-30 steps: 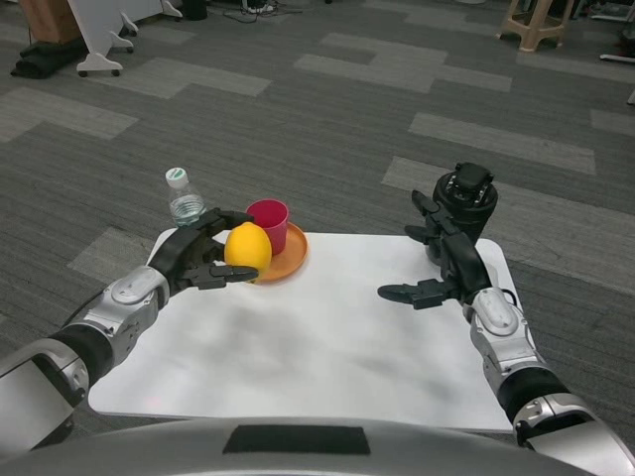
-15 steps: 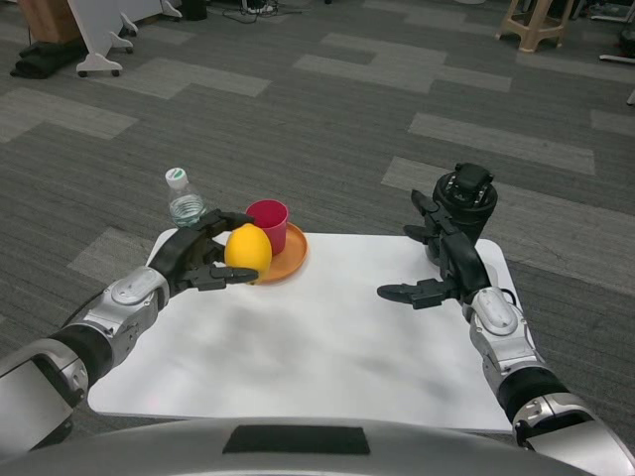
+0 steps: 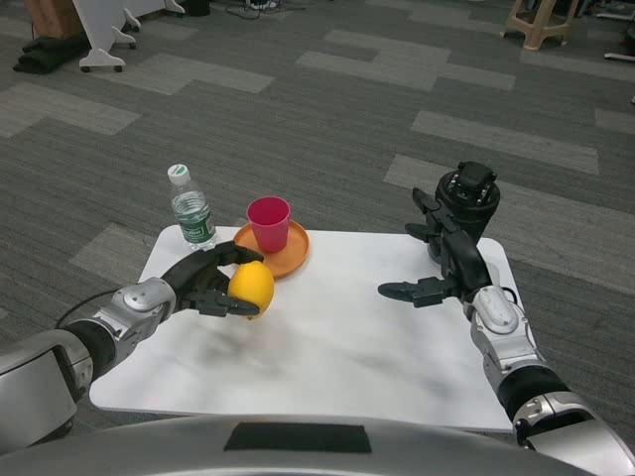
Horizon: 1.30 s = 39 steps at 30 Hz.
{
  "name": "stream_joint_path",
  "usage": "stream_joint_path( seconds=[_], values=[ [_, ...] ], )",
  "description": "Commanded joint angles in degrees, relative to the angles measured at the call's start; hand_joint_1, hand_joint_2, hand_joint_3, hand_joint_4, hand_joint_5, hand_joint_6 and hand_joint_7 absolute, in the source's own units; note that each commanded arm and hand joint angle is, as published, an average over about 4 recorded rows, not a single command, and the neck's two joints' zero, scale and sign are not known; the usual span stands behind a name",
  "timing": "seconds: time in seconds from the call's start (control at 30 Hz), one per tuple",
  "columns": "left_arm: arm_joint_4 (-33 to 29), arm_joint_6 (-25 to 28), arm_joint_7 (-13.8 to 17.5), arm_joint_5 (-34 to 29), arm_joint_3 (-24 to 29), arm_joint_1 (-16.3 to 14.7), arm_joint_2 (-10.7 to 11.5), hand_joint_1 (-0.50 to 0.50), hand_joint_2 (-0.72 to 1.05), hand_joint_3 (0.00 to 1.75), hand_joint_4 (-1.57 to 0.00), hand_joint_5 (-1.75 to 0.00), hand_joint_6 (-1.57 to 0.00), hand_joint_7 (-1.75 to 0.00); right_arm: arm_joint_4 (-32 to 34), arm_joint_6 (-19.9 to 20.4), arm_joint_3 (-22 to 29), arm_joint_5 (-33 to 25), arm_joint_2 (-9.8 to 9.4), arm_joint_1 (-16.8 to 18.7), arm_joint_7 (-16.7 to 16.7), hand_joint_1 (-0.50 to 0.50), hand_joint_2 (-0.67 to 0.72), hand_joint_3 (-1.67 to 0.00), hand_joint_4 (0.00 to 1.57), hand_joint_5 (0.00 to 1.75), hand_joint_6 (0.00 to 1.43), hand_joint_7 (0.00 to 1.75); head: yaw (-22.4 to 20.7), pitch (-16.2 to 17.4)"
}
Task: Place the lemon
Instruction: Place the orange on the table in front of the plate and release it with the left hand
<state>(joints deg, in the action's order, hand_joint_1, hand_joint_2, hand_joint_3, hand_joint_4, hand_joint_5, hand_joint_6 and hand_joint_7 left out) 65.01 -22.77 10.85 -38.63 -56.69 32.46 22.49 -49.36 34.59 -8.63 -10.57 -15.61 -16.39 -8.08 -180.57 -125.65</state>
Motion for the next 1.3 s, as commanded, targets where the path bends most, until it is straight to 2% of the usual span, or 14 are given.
stream_joint_path(
  seconds=[0.03,0.23,0.4,0.47,0.57,0.73,0.83,0.87,0.93,1.0,1.07,1.2,1.3],
  values=[
    [1.64,1.53,-0.79,3.06,-0.94,1.71,-0.41,0.50,1.00,0.09,-1.53,-1.75,-0.61,-1.12,0.14,0.10,-0.01,-0.51,-0.30,-1.36,0.09,0.08,-0.22,-0.48,0.00,0.82,0.00,0.14,-0.50,0.37],
    [3.57,3.13,-2.48,6.29,-2.97,2.52,-1.03,0.50,1.00,0.09,-1.54,-1.75,-0.63,-1.12,-0.04,0.10,-0.19,-0.51,-0.19,-1.36,0.09,0.08,-0.22,-0.48,0.00,0.78,0.00,0.12,-1.64,1.05],
    [4.38,4.05,-4.31,6.86,-6.33,3.31,-1.53,0.50,0.98,0.09,-1.53,-1.75,-0.63,-1.05,-0.13,0.12,-0.25,-0.51,-0.12,-1.36,0.09,0.08,-0.22,-0.48,0.00,0.78,0.00,0.12,-2.42,1.36],
    [4.56,4.01,-5.36,7.96,-7.56,3.67,-1.71,0.50,1.03,0.09,-1.51,-1.75,-0.56,-0.99,-0.13,0.12,-0.25,-0.51,-0.12,-1.36,0.09,0.08,-0.22,-0.48,0.00,0.78,0.00,0.10,-2.74,1.43],
    [4.60,3.53,-8.02,13.01,-8.00,4.17,-1.86,0.50,1.05,0.09,-1.44,-1.75,-0.46,-0.86,-0.19,0.10,-0.25,-0.51,-0.12,-1.36,0.09,0.08,-0.22,-0.48,0.00,0.78,0.00,0.10,-2.92,1.39],
    [4.07,3.09,-11.64,21.71,-8.22,5.20,-2.15,0.50,1.05,0.09,-1.39,-1.75,-0.45,-0.68,-0.22,0.12,-0.34,-0.51,-0.08,-1.36,0.09,0.08,-0.22,-0.48,0.00,0.82,0.00,0.10,-3.05,1.22],
    [3.83,3.09,-13.16,23.76,-9.05,5.69,-2.28,0.50,1.05,0.09,-1.31,-1.75,-0.43,-0.63,-0.28,0.08,-0.34,-0.51,-0.03,-1.36,0.09,0.08,-0.22,-0.48,0.00,0.78,0.00,0.10,-2.98,1.18],
    [3.81,3.09,-13.58,24.04,-9.40,5.82,-2.32,0.50,1.05,0.09,-1.23,-1.75,-0.43,-0.61,-0.30,0.08,-0.34,-0.51,-0.03,-1.36,0.09,0.08,-0.22,-0.48,0.00,0.78,0.00,0.10,-2.96,1.15],
    [3.81,3.09,-14.19,24.04,-9.80,5.99,-2.37,0.50,1.05,0.09,-0.90,-1.75,-0.39,-0.51,-0.30,0.12,-0.34,-0.51,0.01,-1.36,0.09,0.08,-0.22,-0.48,0.00,0.78,0.00,0.09,-2.94,1.05],
    [3.81,3.09,-14.54,24.04,-10.11,6.08,-2.37,0.50,1.05,0.09,-0.45,-1.64,-0.34,-0.40,-0.35,0.12,-0.34,-0.51,0.05,-1.32,0.09,0.08,-0.22,-0.48,0.00,0.82,0.00,0.10,-3.00,1.04],
    [3.81,3.13,-14.72,24.04,-10.55,6.13,-2.37,0.50,1.05,0.09,-0.22,-1.51,-0.31,-0.35,-0.39,0.08,-0.34,-0.51,0.05,-1.32,0.09,0.08,-0.22,-0.48,0.00,0.82,0.00,0.12,-3.03,1.02],
    [3.81,3.09,-14.92,24.07,-10.81,6.13,-2.37,0.50,1.05,0.09,-0.07,-1.41,-0.29,-0.23,-0.39,0.12,-0.34,-0.51,0.05,-1.36,0.09,0.08,-0.21,-0.48,0.00,0.82,0.00,0.10,-3.15,0.95],
    [3.81,3.13,-15.03,24.09,-10.81,6.13,-2.37,0.50,1.05,0.09,0.00,-1.23,-0.25,-0.14,-0.43,0.12,-0.38,-0.51,0.05,-1.36,0.09,0.08,-0.19,-0.48,0.00,0.78,0.00,0.10,-3.25,0.80]
  ],
)
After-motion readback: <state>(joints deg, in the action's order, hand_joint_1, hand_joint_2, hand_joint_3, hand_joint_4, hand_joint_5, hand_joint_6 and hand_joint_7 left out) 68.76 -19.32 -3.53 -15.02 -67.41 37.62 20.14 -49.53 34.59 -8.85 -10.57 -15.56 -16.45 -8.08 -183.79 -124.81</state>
